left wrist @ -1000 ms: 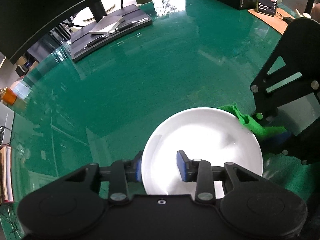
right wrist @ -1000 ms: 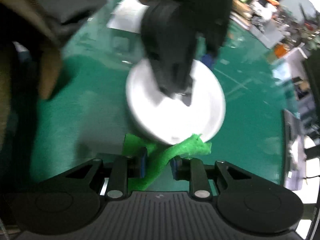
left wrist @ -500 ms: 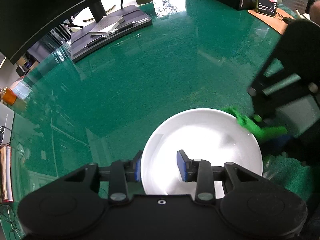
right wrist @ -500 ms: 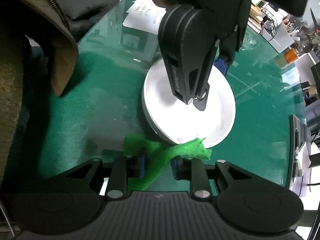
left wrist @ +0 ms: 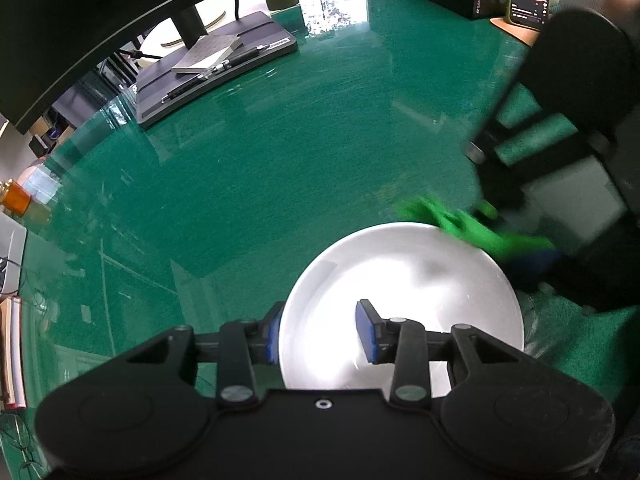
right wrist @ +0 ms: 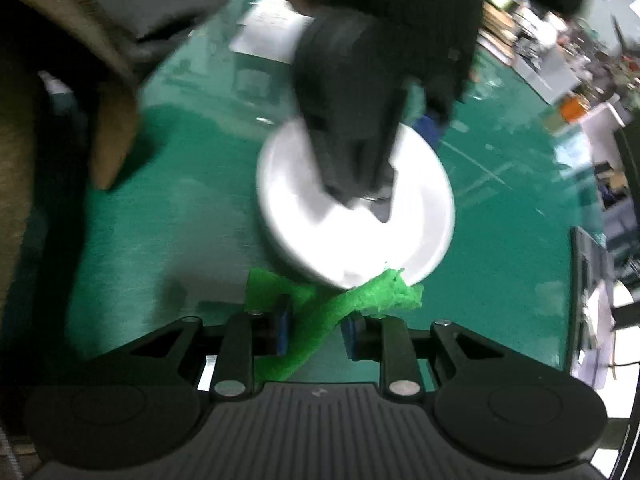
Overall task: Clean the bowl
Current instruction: 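Rub the green cloth around the white bowl's outer wall with the right gripper, then wipe the cloth along the bowl's rim with the right gripper while the left holds the bowl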
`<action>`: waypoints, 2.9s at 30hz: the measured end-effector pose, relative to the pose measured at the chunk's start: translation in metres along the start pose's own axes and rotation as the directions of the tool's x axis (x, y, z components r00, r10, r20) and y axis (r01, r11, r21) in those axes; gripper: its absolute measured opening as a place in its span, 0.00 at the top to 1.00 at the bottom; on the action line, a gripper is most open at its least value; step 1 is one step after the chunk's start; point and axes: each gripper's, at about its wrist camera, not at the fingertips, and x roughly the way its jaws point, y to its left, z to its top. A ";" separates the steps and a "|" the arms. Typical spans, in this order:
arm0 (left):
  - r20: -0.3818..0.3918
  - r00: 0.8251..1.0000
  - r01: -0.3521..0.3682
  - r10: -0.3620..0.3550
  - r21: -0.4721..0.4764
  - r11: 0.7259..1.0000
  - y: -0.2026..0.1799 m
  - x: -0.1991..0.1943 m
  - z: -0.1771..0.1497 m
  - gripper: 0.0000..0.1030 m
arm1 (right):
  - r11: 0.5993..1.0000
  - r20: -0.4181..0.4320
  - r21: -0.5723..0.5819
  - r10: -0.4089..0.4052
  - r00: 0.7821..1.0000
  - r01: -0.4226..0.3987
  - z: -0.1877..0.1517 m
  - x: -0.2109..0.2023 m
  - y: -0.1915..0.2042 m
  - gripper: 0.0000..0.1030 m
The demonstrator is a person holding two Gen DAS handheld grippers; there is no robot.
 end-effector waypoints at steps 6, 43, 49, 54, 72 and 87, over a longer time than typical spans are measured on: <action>0.009 1.000 0.014 -0.014 0.018 1.000 -0.004 0.001 0.003 0.58 | 0.999 -0.003 -0.041 0.014 1.000 -0.014 -0.009 -0.016 0.031 0.72; -0.014 0.999 -0.034 0.032 -0.196 0.980 0.004 -0.008 -0.020 0.73 | 0.999 0.011 0.010 -0.036 0.999 0.036 -0.009 -0.016 0.036 0.71; -0.015 0.999 -0.039 0.037 -0.193 0.980 0.003 -0.010 -0.021 0.73 | 1.000 0.020 -0.020 0.018 1.000 -0.017 -0.009 -0.016 0.042 0.71; -0.017 0.999 -0.042 0.040 -0.192 0.981 0.002 -0.010 -0.021 0.72 | 1.000 0.017 0.010 -0.009 1.000 0.009 -0.008 -0.015 0.036 0.71; -0.019 0.999 -0.044 0.041 -0.185 0.982 0.003 -0.010 -0.021 0.72 | 0.999 0.021 -0.020 0.032 0.999 -0.032 -0.007 -0.020 0.047 0.68; -0.018 0.999 -0.048 0.045 -0.178 0.983 0.000 -0.011 -0.022 0.72 | 0.999 0.016 -0.031 0.041 0.999 -0.040 -0.005 -0.022 0.050 0.63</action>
